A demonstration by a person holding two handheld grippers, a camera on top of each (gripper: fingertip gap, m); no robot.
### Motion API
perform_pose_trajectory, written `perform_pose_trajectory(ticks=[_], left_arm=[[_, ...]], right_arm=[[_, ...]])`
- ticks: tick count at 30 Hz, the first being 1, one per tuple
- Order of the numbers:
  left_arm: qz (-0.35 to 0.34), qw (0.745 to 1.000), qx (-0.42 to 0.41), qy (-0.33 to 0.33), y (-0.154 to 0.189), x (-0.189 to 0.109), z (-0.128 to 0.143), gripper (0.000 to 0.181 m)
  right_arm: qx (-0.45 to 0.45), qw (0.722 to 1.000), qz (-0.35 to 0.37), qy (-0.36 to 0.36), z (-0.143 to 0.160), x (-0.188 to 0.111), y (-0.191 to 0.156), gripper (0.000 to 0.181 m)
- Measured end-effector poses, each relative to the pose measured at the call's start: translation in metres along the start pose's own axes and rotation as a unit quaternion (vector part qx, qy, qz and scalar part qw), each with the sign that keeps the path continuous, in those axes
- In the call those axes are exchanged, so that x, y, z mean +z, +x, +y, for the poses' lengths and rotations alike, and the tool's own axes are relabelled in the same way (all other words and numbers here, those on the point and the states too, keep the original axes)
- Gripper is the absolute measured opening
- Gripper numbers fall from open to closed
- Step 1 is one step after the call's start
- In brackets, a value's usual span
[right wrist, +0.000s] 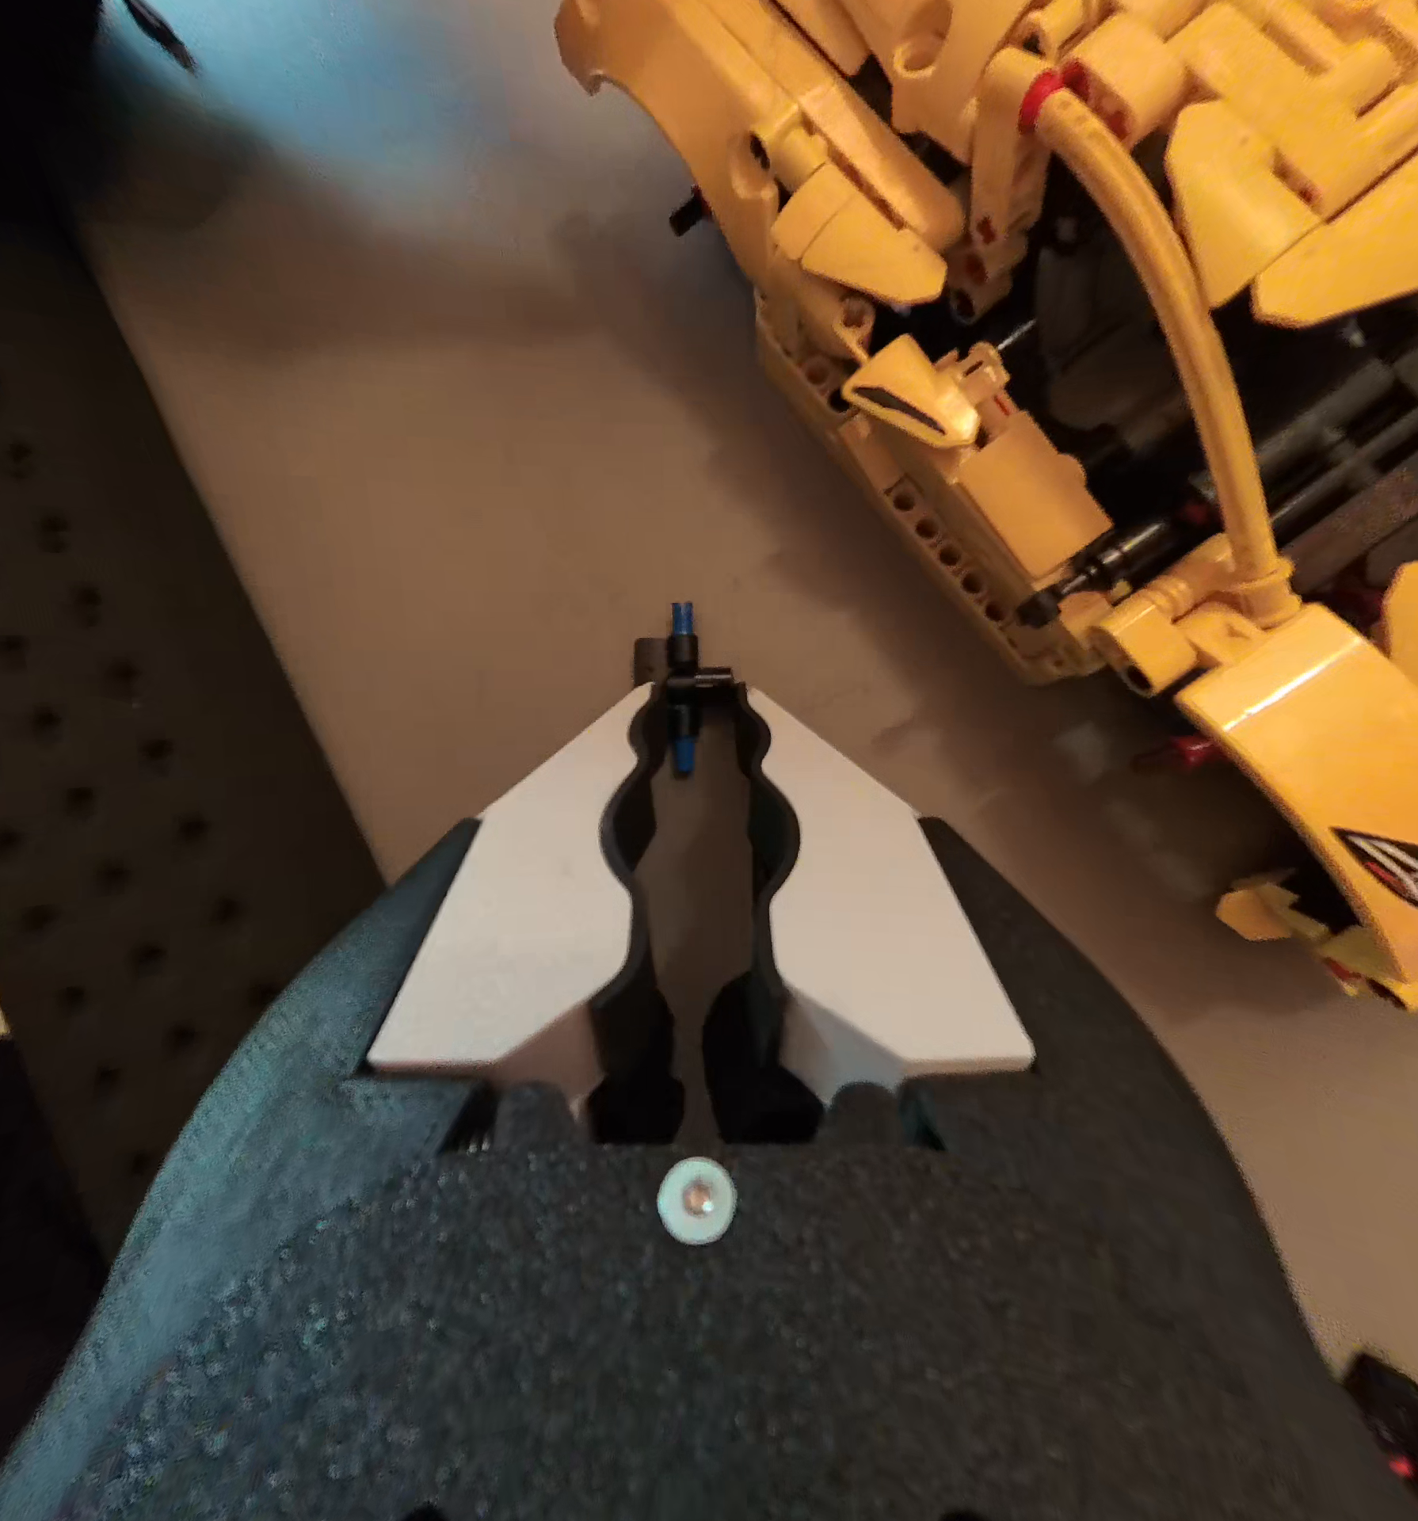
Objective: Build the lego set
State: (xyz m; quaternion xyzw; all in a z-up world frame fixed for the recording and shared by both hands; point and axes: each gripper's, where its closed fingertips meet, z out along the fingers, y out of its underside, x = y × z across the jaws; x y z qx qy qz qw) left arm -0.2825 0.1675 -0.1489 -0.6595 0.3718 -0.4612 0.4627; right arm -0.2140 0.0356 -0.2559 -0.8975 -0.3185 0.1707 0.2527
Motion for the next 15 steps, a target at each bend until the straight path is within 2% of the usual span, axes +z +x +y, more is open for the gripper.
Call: perform_pose_trajectory(ticks=[3, 5, 6, 9, 13, 15], left_arm=[[-0.023, 1.000, 0.013, -0.013, -0.009, 0.000, 0.003, 0.022], [-0.051, 0.998, 0.030, -0.010, -0.021, -0.004, -0.002, 0.022], [-0.068, 0.997, 0.034, -0.008, -0.029, -0.008, -0.005, 0.022], [-0.125, 0.991, 0.034, -0.008, -0.059, -0.021, -0.013, 0.022], [-0.160, 0.987, 0.003, -0.011, -0.090, -0.034, -0.017, 0.021], [-0.158, 0.987, -0.011, -0.015, -0.094, -0.035, -0.015, 0.021]], right_arm=[[0.011, 0.998, -0.020, 0.062, -0.008, -0.008, 0.008, 0.020], [0.013, 0.987, -0.025, 0.161, -0.025, -0.021, 0.020, 0.029], [0.015, 0.977, -0.018, 0.212, -0.034, -0.031, 0.029, 0.033], [0.046, 0.955, 0.043, 0.291, -0.048, -0.065, 0.060, 0.025], [0.098, 0.932, 0.096, 0.337, -0.047, -0.087, 0.089, 0.028], [0.082, 0.924, 0.153, 0.340, -0.043, -0.097, 0.103, 0.029]])
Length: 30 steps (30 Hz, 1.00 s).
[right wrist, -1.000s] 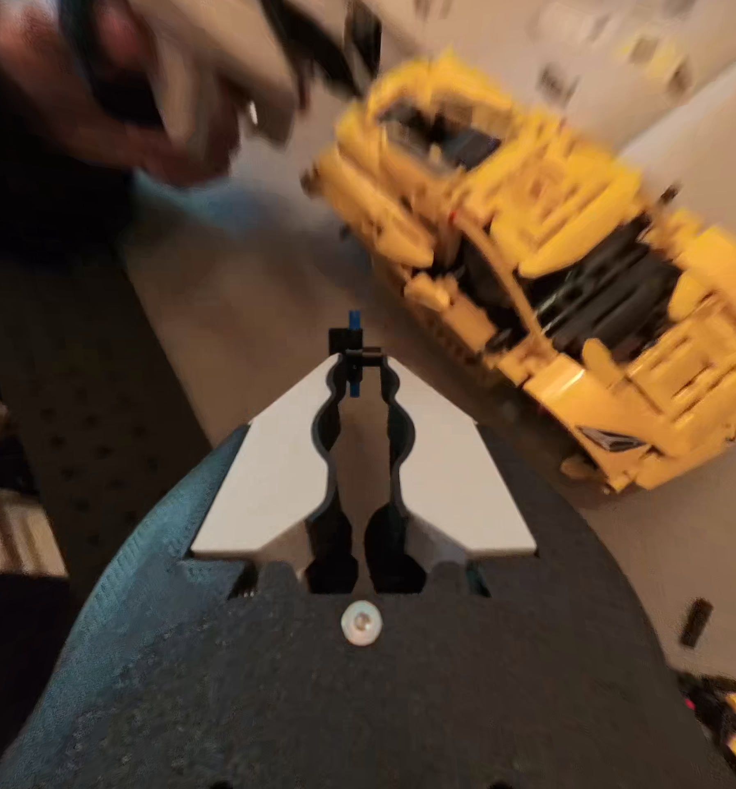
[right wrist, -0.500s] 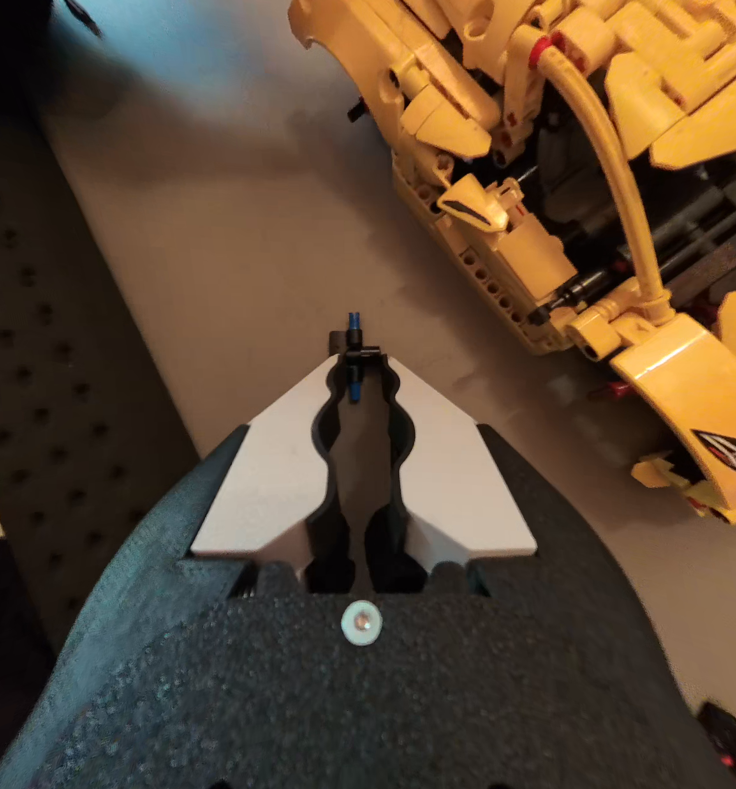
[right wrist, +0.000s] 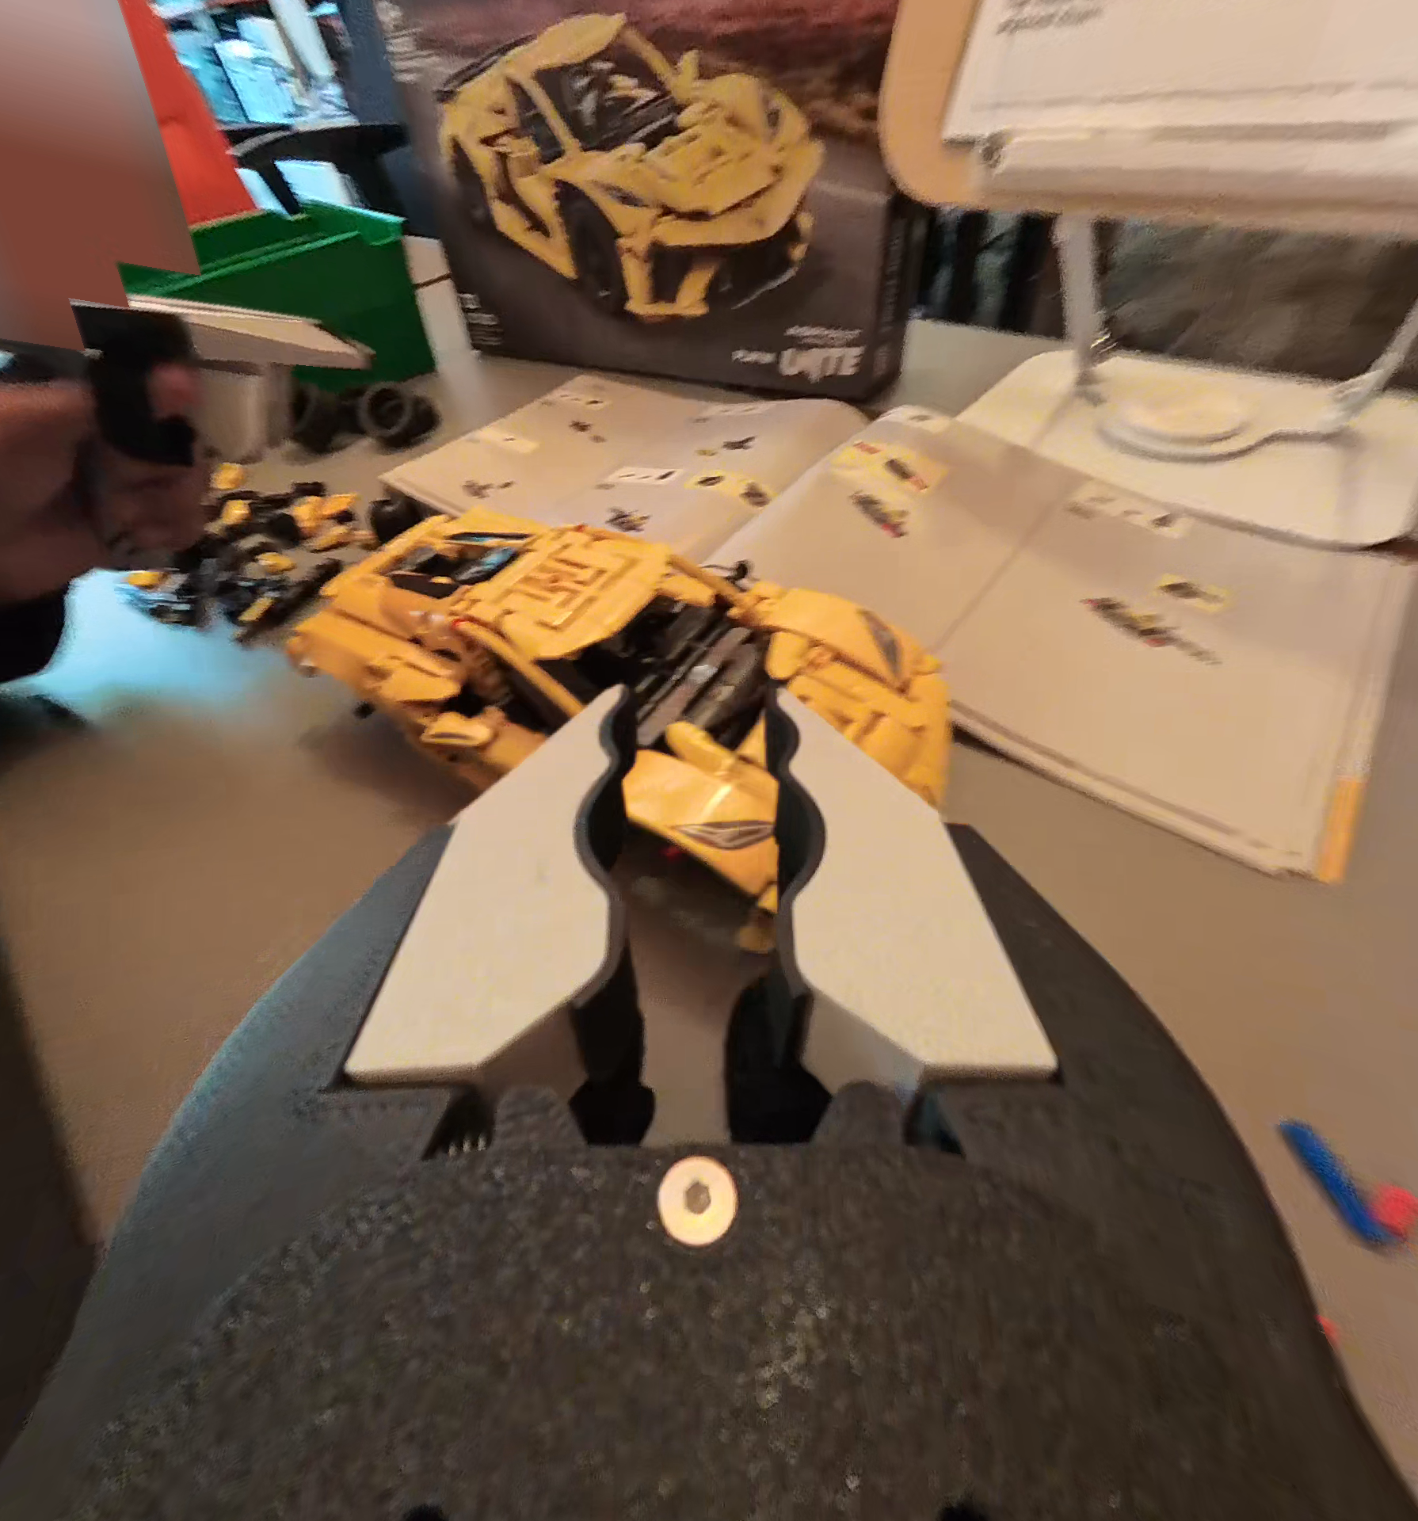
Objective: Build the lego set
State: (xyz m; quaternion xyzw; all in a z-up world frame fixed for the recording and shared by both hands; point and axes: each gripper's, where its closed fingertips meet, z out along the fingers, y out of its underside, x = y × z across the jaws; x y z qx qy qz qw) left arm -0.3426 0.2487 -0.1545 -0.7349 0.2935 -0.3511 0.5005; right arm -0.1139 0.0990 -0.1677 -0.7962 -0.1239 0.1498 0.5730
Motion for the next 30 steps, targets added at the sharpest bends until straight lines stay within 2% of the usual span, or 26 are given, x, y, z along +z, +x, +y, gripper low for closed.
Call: perform_pose_trajectory(ticks=[2, 6, 7, 10, 13, 15, 18, 22, 30], left_arm=[[0.010, 1.000, -0.007, -0.007, 0.002, 0.001, 0.002, 0.021], [0.035, 0.999, -0.004, -0.008, 0.013, 0.002, 0.002, 0.021], [0.039, 0.999, -0.001, -0.008, 0.015, 0.002, 0.002, 0.021], [0.050, 0.999, 0.003, -0.018, 0.020, 0.006, 0.007, 0.021], [0.058, 0.998, 0.001, -0.026, 0.023, 0.009, 0.012, 0.021], [0.060, 0.998, 0.004, -0.026, 0.024, 0.010, 0.014, 0.021], [0.064, 0.998, 0.006, -0.027, 0.025, 0.011, 0.015, 0.021], [0.065, 0.997, 0.006, -0.032, 0.024, 0.014, 0.019, 0.021], [0.071, 0.997, -0.004, -0.040, 0.023, 0.016, 0.025, 0.021]], right_arm=[[-0.024, 0.998, 0.063, 0.010, -0.004, -0.010, 0.020, 0.037], [-0.070, 0.978, 0.191, -0.053, -0.003, -0.064, 0.076, 0.024], [-0.077, 0.976, 0.189, -0.079, 0.003, -0.077, 0.085, 0.018], [-0.070, 0.959, 0.185, -0.202, 0.045, -0.110, 0.116, 0.024], [-0.080, 0.940, 0.203, -0.262, 0.073, -0.134, 0.142, 0.024], [-0.077, 0.935, 0.206, -0.280, 0.085, -0.146, 0.155, 0.021], [-0.033, 0.940, 0.166, -0.297, 0.101, -0.155, 0.156, 0.020], [-0.028, 0.946, 0.139, -0.292, 0.103, -0.159, 0.153, 0.016], [-0.023, 0.946, 0.131, -0.296, 0.109, -0.163, 0.156, 0.011]])
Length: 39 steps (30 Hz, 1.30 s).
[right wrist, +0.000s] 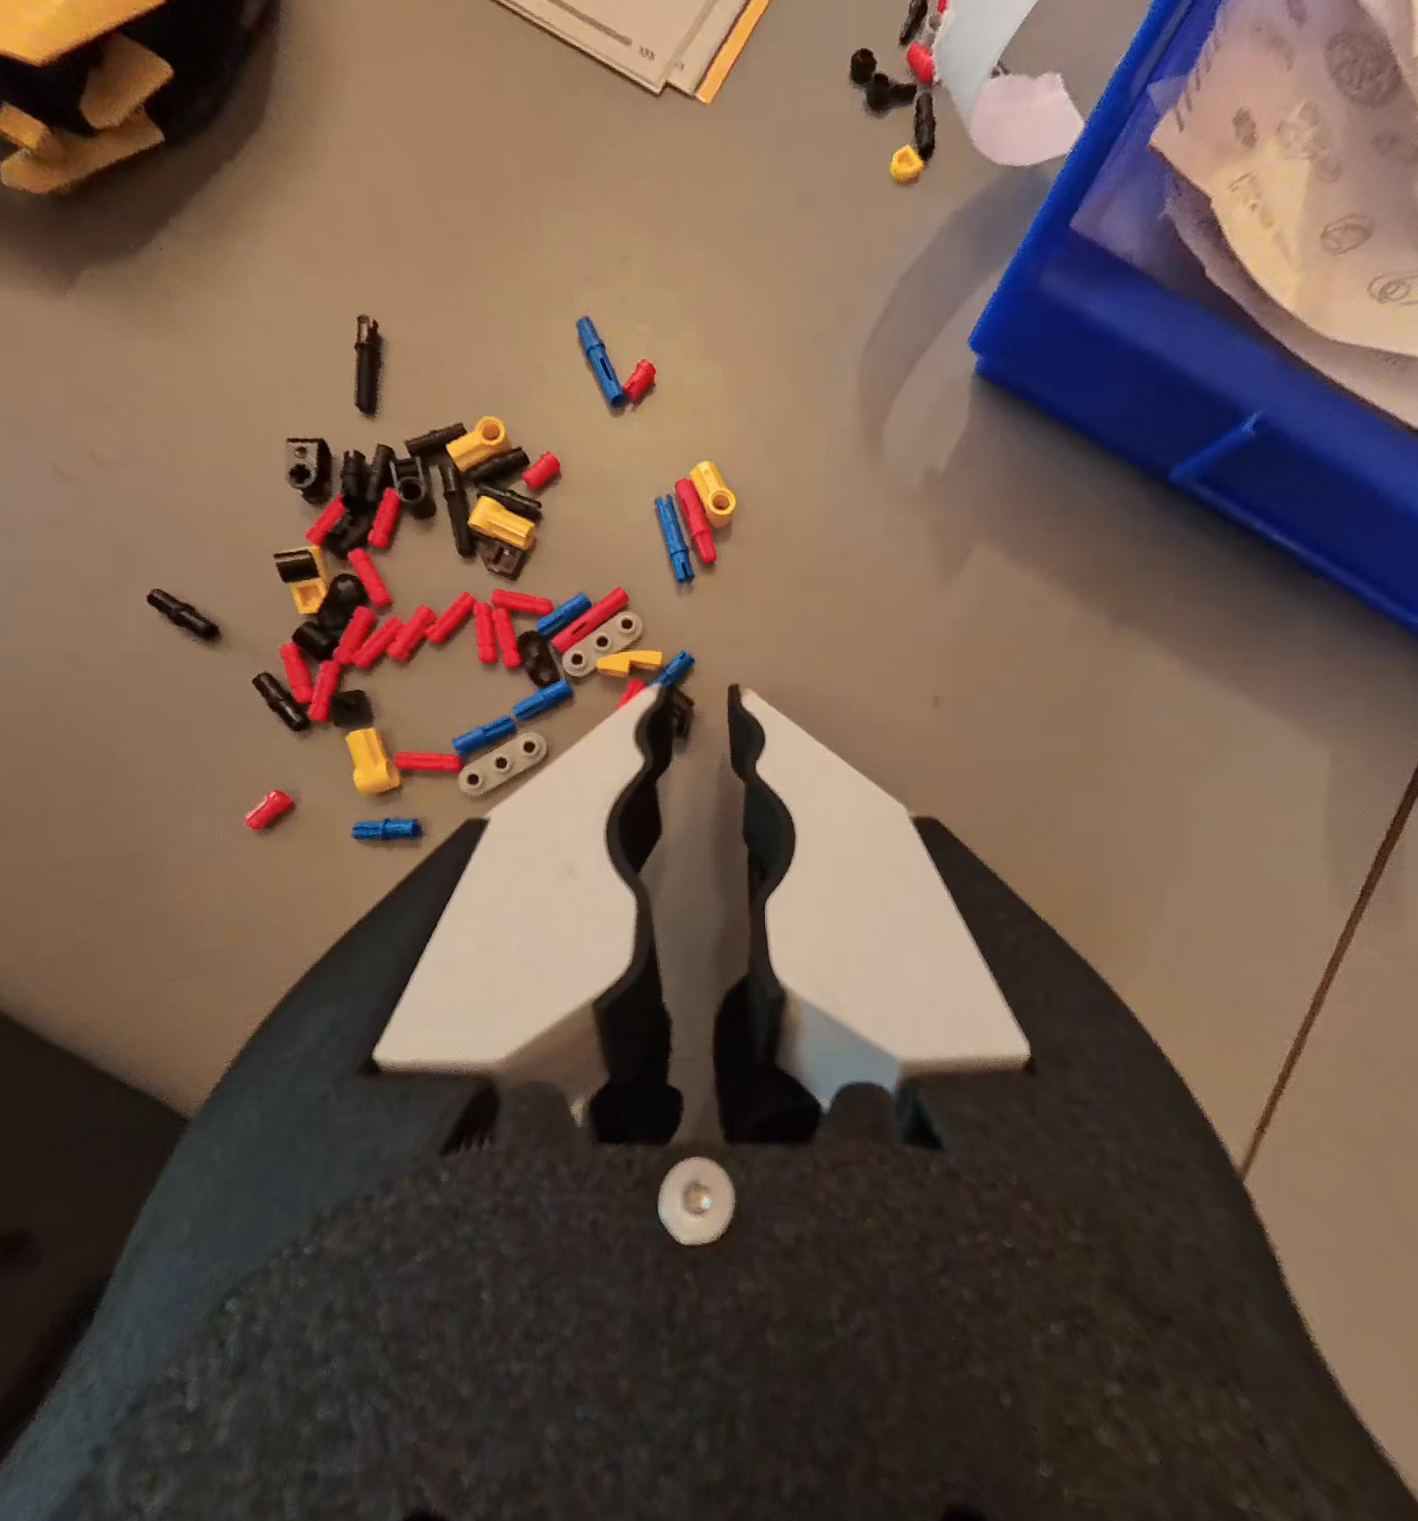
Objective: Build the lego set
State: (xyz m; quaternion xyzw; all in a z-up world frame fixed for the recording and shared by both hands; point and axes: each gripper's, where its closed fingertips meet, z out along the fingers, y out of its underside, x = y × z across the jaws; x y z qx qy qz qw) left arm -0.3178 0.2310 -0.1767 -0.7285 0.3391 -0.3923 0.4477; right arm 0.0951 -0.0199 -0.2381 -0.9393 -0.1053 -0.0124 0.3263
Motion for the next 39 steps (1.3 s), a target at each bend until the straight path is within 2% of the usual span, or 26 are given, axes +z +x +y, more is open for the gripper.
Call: perform_pose_trajectory(ticks=[8, 16, 18, 21, 23, 26, 28, 30, 34, 39], left_arm=[[0.004, 1.000, 0.001, -0.001, 0.002, 0.000, 0.000, 0.021], [0.007, 1.000, -0.003, -0.002, 0.003, 0.001, 0.001, 0.021], [0.007, 1.000, -0.003, -0.002, 0.003, 0.001, 0.001, 0.020], [0.003, 1.000, 0.000, 0.002, 0.002, 0.001, 0.000, 0.021], [-0.002, 1.000, 0.004, 0.002, 0.000, 0.001, 0.000, 0.021], [-0.002, 1.000, 0.003, 0.000, -0.001, 0.001, 0.001, 0.021], [0.001, 1.000, 0.000, 0.001, 0.000, 0.000, 0.000, 0.021], [0.005, 1.000, -0.002, 0.002, 0.001, -0.001, -0.001, 0.021], [0.010, 1.000, -0.008, 0.009, 0.002, -0.004, -0.005, 0.021], [0.021, 0.999, -0.026, 0.011, 0.002, -0.005, -0.007, 0.021]], right_arm=[[0.036, 0.999, -0.038, -0.003, 0.001, 0.017, -0.006, 0.010], [0.032, 0.999, -0.027, -0.021, 0.003, 0.020, -0.004, 0.004], [0.033, 0.999, -0.032, -0.007, -0.004, 0.016, -0.006, 0.004], [0.014, 0.998, -0.024, 0.048, -0.035, 0.004, -0.015, 0.004], [-0.011, 0.992, -0.047, 0.114, -0.070, -0.005, -0.042, 0.003], [-0.050, 0.961, -0.177, 0.208, -0.121, -0.008, -0.124, 0.004], [-0.094, 0.942, -0.237, 0.218, -0.135, 0.002, -0.175, 0.004], [-0.157, 0.934, -0.252, 0.197, -0.133, 0.020, -0.213, 0.004], [-0.264, 0.925, -0.241, 0.127, -0.107, 0.053, -0.247, 0.004], [-0.238, 0.921, -0.288, 0.110, -0.101, 0.054, -0.252, 0.004]])
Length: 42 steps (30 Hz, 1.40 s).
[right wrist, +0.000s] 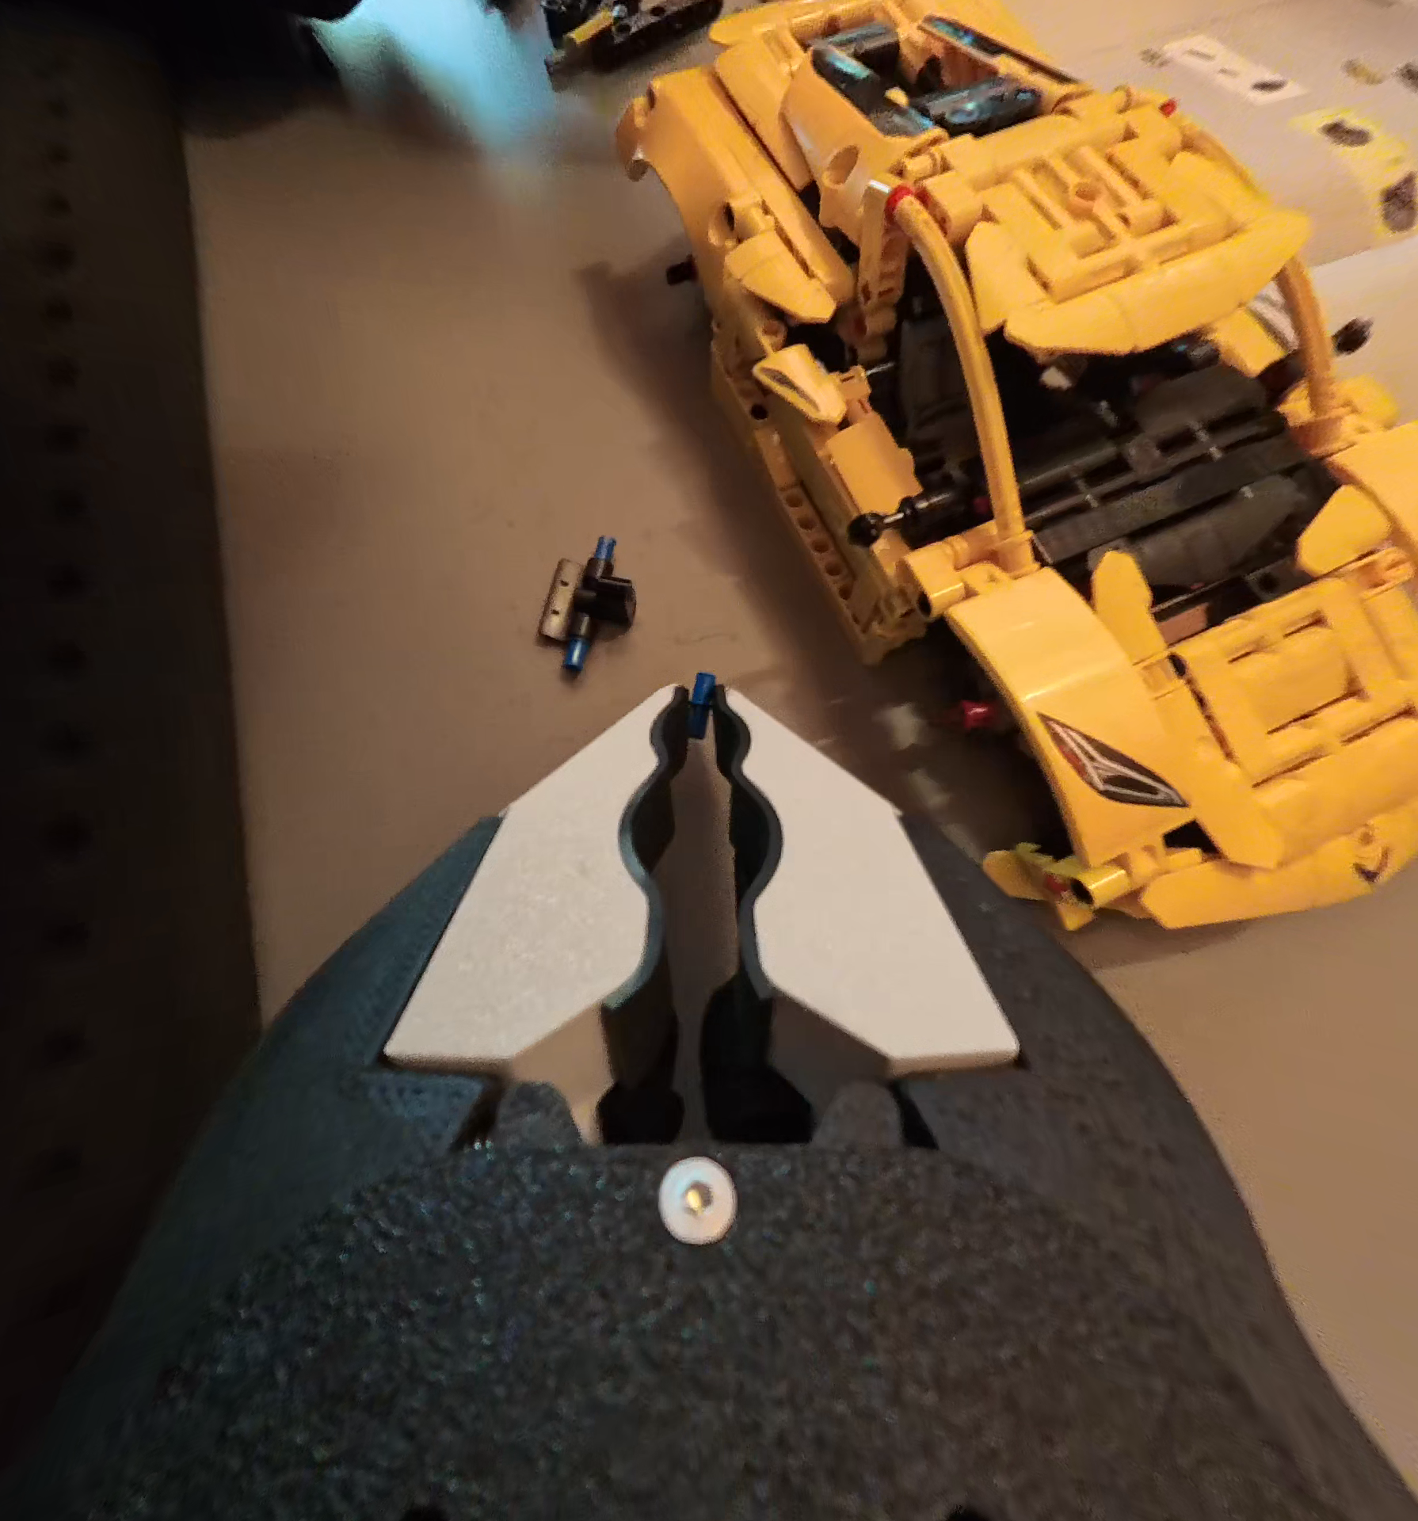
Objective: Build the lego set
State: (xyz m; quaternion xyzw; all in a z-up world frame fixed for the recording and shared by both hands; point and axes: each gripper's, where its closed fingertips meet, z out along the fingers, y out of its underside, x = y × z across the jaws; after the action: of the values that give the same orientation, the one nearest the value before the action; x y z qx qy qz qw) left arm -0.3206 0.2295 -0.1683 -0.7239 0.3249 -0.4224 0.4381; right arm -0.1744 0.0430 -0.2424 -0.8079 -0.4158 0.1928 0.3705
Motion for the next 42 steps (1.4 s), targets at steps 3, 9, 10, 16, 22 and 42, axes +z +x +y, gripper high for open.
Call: perform_pose_trajectory(ticks=[3, 9, 10, 16, 22, 42], left_arm=[[-0.002, 1.000, -0.003, -0.002, -0.003, 0.000, 0.002, 0.021], [-0.005, 1.000, -0.006, -0.005, -0.006, 0.000, 0.003, 0.020], [-0.006, 1.000, -0.004, -0.005, -0.006, 0.000, 0.003, 0.020], [-0.015, 1.000, 0.009, -0.013, -0.007, 0.001, 0.005, 0.021], [-0.051, 0.997, 0.051, 0.004, -0.018, -0.009, -0.010, 0.021], [0.026, 0.975, 0.165, -0.144, -0.006, -0.125, 0.043, 0.028]], right_arm=[[0.009, 1.000, -0.015, -0.006, 0.004, 0.002, -0.002, 0.004], [-0.002, 1.000, -0.014, -0.026, 0.012, 0.007, -0.003, 0.004], [0.003, 1.000, -0.016, -0.024, 0.012, 0.007, -0.003, 0.004], [0.017, 1.000, -0.013, -0.010, 0.010, 0.003, 0.000, 0.015], [0.022, 0.997, 0.037, 0.071, -0.016, -0.021, 0.013, 0.014], [-0.030, 0.979, 0.183, 0.091, -0.027, -0.037, 0.030, 0.000]])
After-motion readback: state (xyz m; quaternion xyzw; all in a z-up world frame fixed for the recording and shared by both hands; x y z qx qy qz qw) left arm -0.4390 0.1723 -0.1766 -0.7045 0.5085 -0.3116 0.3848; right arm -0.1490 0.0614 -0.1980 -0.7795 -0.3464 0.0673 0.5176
